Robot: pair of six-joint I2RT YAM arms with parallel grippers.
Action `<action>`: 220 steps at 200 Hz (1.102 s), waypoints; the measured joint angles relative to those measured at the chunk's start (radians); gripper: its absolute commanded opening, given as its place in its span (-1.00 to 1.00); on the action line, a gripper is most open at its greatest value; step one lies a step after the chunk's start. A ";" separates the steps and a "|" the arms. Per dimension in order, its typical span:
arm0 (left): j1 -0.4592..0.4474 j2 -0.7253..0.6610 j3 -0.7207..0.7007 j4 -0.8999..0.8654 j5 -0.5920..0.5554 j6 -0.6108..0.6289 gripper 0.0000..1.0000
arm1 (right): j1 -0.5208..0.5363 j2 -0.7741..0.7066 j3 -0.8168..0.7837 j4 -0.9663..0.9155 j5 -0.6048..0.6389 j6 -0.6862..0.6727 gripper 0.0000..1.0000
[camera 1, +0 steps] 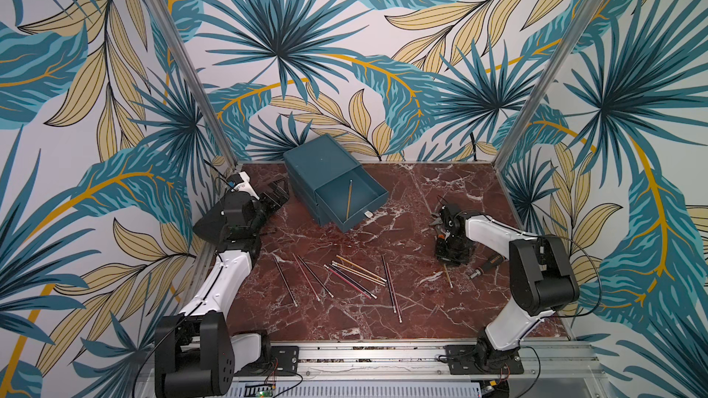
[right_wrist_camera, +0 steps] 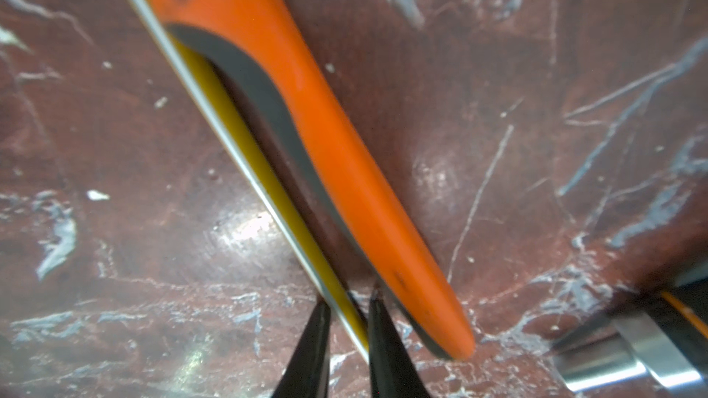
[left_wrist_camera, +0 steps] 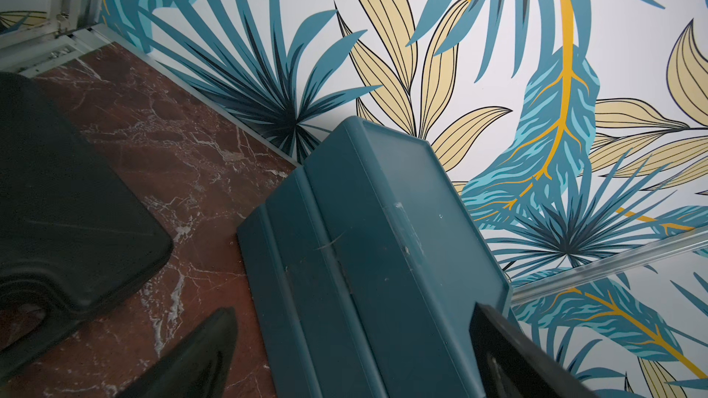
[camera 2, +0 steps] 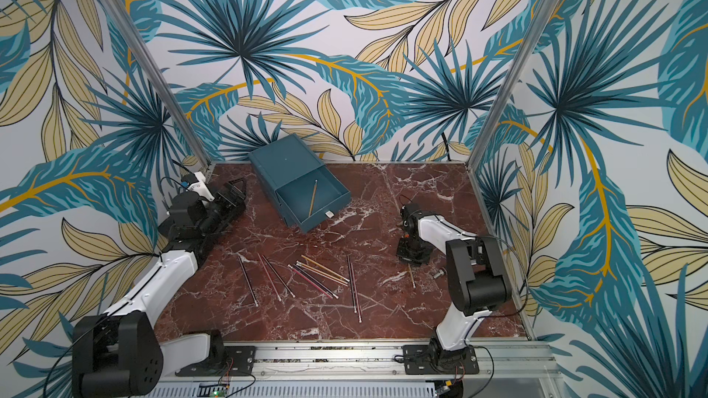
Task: Please place the pencils in the drawer according to their color
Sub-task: Pick up the pencil from the center of the board.
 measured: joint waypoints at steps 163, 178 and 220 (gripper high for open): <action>0.000 0.000 0.000 0.004 0.000 0.000 1.00 | 0.006 0.010 0.016 -0.013 -0.004 0.013 -1.00; 0.000 0.000 0.000 0.004 0.000 0.000 1.00 | 0.011 0.010 0.016 -0.013 -0.001 0.011 -1.00; 0.000 0.000 0.000 0.004 0.000 -0.004 1.00 | 0.028 0.005 0.016 0.017 -0.041 0.011 -1.00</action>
